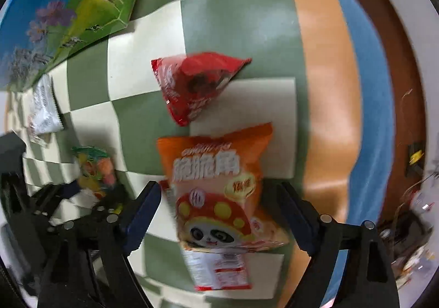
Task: Organize snacks
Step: 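Grasp the green gumball bag with the left tool while the right grasps the orange Cuicuijiao chips bag, then carry both bags into the cardboard box and open both tools to release them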
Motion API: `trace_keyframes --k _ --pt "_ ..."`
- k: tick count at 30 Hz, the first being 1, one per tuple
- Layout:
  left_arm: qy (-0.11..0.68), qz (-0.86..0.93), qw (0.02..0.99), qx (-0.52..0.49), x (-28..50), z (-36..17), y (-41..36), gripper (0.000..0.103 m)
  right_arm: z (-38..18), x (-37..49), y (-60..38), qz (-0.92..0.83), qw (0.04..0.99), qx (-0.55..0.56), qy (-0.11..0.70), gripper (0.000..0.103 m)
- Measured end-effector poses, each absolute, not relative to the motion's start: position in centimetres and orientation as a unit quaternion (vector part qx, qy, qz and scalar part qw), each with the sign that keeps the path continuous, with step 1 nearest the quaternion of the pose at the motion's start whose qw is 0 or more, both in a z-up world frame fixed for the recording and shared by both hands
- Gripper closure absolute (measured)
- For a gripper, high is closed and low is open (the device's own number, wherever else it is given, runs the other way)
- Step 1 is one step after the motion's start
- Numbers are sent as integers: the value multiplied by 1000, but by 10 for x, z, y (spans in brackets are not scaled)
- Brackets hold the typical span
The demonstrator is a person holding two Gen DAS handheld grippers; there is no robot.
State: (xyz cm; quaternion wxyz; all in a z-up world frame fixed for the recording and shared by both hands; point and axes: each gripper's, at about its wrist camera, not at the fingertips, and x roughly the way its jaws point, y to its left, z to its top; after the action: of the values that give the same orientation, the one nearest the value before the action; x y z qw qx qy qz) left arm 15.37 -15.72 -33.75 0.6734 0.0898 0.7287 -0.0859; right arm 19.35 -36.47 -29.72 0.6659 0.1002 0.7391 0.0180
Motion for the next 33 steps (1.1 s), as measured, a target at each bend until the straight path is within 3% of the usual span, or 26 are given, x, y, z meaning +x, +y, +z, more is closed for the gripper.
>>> trace_keyframes --k 6,9,18,22,28,33 --pt "726 -82 677 91 157 -337 -153 44 -303 192 -365 18 667 92 739 15" --pt "717 -85 684 98 167 -336 -157 50 -305 190 -359 8 678 83 731 34" --pt "713 -90 688 105 164 -325 -160 53 -305 177 -349 -3 687 75 723 37" --pt "716 -102 683 103 160 -318 -163 58 -319 175 -344 -6 690 84 719 43" --pt "708 -139 688 69 166 -275 -152 58 -286 176 -354 4 707 128 695 47" --pt "678 -167 715 22 187 -205 -130 58 -226 184 -345 40 739 175 649 47"
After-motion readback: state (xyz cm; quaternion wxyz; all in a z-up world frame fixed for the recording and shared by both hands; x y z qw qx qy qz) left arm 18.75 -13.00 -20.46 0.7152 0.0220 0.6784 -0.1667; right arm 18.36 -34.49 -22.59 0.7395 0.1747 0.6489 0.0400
